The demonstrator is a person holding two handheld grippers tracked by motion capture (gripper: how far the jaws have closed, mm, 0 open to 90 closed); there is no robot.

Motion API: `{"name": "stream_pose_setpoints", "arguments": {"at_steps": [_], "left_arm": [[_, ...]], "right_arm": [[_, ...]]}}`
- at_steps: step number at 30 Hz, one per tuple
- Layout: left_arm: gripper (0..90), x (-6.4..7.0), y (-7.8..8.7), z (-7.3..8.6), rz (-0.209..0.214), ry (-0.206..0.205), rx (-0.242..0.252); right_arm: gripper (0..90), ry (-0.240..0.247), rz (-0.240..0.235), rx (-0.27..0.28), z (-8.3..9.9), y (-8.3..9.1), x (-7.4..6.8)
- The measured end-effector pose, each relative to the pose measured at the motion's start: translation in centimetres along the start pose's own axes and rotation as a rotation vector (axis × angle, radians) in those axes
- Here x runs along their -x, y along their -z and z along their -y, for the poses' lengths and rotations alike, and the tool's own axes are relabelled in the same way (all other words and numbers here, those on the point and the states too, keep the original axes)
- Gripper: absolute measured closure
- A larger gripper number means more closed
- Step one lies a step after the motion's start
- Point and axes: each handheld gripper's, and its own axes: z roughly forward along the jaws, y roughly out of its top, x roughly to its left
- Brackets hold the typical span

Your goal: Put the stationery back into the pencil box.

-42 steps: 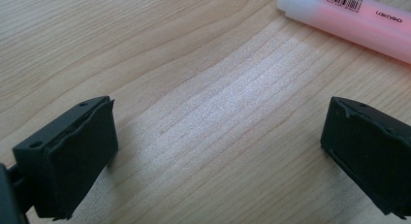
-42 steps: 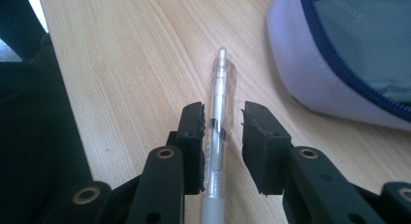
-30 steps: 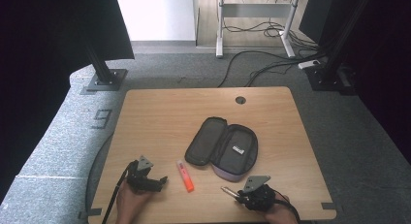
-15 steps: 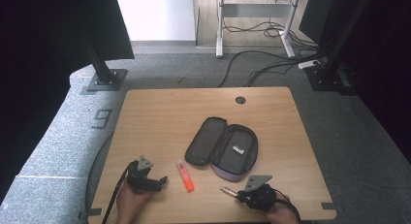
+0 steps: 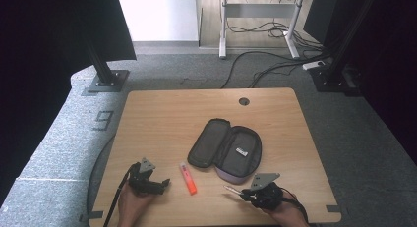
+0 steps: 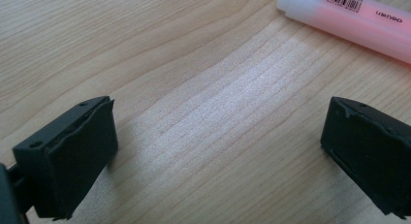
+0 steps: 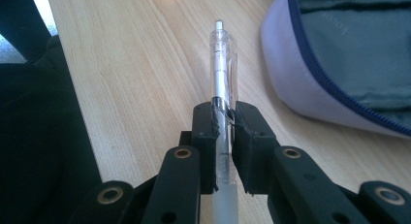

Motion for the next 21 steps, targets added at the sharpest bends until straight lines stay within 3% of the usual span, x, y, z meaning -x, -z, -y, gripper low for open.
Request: {"name": "stream_pose_setpoints", "arguments": {"at_steps": [21], "left_arm": [[0.0, 0.0, 0.0, 0.0, 0.0, 0.0, 0.0]], "right_arm": [[77.8, 0.014, 0.015, 0.035, -2.9, 2.0, 1.0]]}}
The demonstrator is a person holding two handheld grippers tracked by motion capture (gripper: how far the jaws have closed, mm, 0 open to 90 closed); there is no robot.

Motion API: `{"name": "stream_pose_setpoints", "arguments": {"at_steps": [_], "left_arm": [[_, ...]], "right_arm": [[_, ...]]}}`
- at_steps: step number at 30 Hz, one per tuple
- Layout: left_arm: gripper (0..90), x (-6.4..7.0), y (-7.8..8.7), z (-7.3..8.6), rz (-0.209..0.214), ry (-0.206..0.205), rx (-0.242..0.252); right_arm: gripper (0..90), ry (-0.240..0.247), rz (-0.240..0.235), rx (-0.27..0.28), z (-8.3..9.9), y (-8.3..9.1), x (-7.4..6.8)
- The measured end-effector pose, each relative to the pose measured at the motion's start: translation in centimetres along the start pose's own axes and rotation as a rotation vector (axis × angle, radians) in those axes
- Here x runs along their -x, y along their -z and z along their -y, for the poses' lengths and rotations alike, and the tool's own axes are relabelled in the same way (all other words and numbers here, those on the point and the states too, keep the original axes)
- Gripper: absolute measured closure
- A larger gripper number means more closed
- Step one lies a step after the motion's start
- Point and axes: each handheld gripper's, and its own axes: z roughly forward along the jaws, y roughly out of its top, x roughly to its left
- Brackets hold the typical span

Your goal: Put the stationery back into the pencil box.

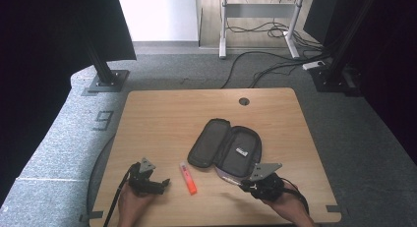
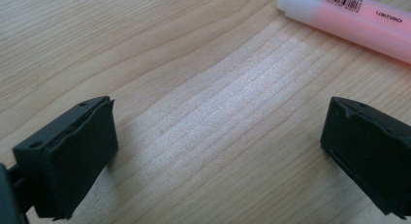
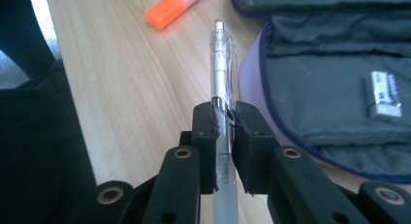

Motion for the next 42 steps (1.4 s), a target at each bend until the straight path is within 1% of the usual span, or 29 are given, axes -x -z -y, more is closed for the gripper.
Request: {"name": "stream_pose_setpoints", "arguments": {"at_steps": [8, 16, 27, 42], "left_arm": [[0.0, 0.0, 0.0, 0.0, 0.0, 0.001, 0.001], [0.0, 0.0, 0.0, 0.0, 0.0, 0.0, 0.0], [0.0, 0.0, 0.0, 0.0, 0.0, -0.001, -0.001], [0.0, 0.0, 0.0, 0.0, 0.001, -0.002, -0.001]], "right_arm": [[77.8, 0.01, 0.02, 0.011, -1.5, 0.2, 0.9], [77.9, 0.01, 0.043, 0.014, -2.3, 0.1, 2.1], [77.9, -0.011, 0.074, 0.021, -3.2, -0.6, 4.3], [77.9, -0.05, 0.135, 0.025, -3.7, -1.7, 7.5]]}}
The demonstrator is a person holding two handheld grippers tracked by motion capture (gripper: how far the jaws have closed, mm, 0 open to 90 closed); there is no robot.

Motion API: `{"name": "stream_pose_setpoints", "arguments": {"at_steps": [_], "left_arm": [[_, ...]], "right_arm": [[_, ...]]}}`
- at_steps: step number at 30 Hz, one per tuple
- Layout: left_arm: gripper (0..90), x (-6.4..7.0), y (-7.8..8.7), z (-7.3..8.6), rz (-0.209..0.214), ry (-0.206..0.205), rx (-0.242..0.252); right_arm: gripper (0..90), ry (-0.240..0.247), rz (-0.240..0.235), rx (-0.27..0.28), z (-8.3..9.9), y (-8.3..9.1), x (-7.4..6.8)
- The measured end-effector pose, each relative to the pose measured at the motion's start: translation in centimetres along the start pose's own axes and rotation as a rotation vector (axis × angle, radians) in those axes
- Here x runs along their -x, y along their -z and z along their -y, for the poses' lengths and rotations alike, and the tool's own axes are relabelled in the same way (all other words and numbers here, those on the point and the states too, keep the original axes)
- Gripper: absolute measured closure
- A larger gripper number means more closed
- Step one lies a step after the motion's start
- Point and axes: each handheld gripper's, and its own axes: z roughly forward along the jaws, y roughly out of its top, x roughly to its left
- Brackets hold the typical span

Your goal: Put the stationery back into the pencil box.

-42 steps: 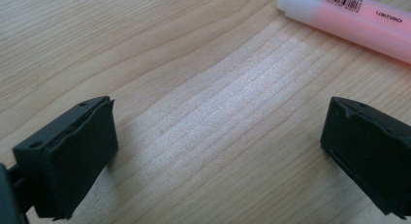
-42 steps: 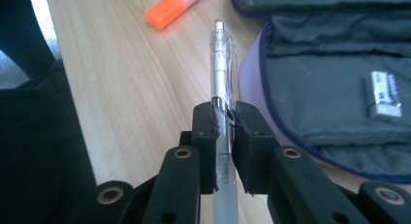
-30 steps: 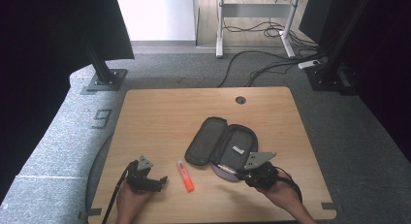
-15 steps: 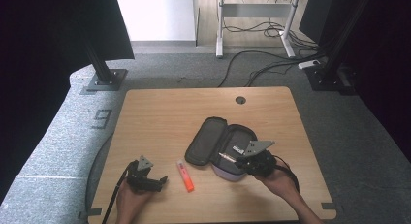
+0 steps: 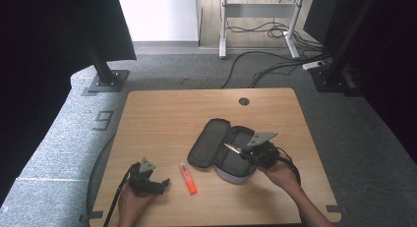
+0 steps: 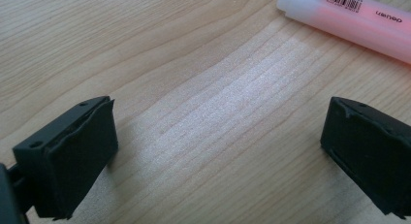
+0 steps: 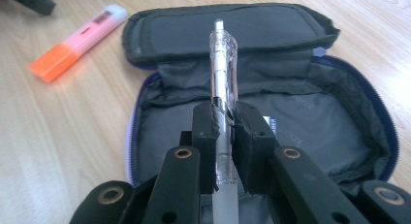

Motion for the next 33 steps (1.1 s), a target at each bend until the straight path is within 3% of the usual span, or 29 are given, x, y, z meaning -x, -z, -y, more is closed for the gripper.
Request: {"name": "stream_pose_setpoints", "arguments": {"at_steps": [13, 33], "left_arm": [[0.0, 0.0, 0.0, 0.0, -0.001, 0.002, 0.001], [0.0, 0.0, 0.0, 0.0, 0.0, 0.001, 0.0]], "right_arm": [[77.9, -0.044, 0.054, -0.001, -0.1, -1.8, 2.4], [77.9, -0.114, 0.123, -0.04, 0.9, -5.6, 4.8]]}}
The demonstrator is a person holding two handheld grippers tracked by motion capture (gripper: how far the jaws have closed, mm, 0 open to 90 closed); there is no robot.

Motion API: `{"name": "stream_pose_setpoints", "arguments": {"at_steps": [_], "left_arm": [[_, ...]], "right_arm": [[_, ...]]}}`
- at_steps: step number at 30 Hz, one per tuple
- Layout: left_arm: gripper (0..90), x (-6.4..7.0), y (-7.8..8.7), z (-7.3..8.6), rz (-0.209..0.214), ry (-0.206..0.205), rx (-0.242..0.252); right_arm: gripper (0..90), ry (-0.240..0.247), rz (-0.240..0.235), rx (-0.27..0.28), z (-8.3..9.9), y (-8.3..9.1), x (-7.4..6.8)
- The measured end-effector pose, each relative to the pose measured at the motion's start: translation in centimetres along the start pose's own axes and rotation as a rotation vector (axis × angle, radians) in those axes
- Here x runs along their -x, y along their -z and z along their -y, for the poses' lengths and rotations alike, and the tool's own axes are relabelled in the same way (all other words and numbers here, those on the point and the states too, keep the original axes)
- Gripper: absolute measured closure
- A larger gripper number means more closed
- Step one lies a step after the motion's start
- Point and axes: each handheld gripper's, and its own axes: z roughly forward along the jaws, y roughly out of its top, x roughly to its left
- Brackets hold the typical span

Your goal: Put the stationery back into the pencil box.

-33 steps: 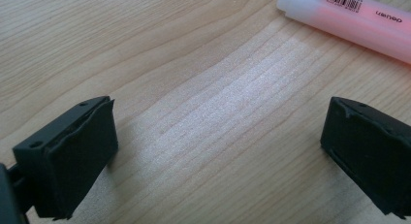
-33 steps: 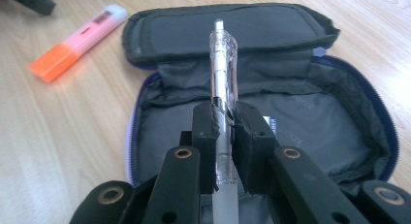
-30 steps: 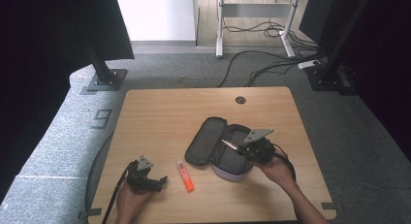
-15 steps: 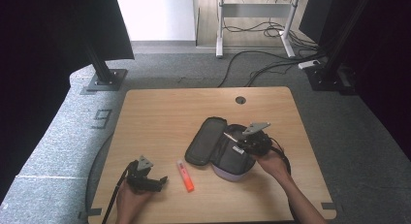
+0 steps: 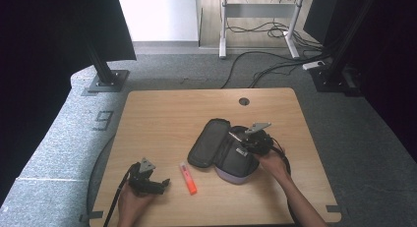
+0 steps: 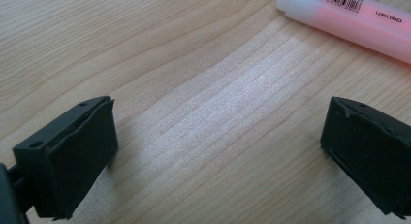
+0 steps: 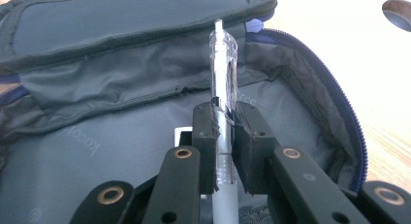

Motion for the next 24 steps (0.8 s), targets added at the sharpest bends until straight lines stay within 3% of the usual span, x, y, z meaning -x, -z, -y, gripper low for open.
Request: {"name": "stream_pose_setpoints", "arguments": {"at_steps": [12, 24], "left_arm": [[0.0, 0.0, 0.0, 0.0, 0.0, 0.0, 0.0], [0.0, 0.0, 0.0, 0.0, 0.0, 0.0, 0.0]], "right_arm": [[77.2, -0.008, -0.012, -0.021, 0.0, -1.5, -0.3], [60.9, 0.007, -0.011, 0.002, -0.7, -0.2, -0.6]]}}
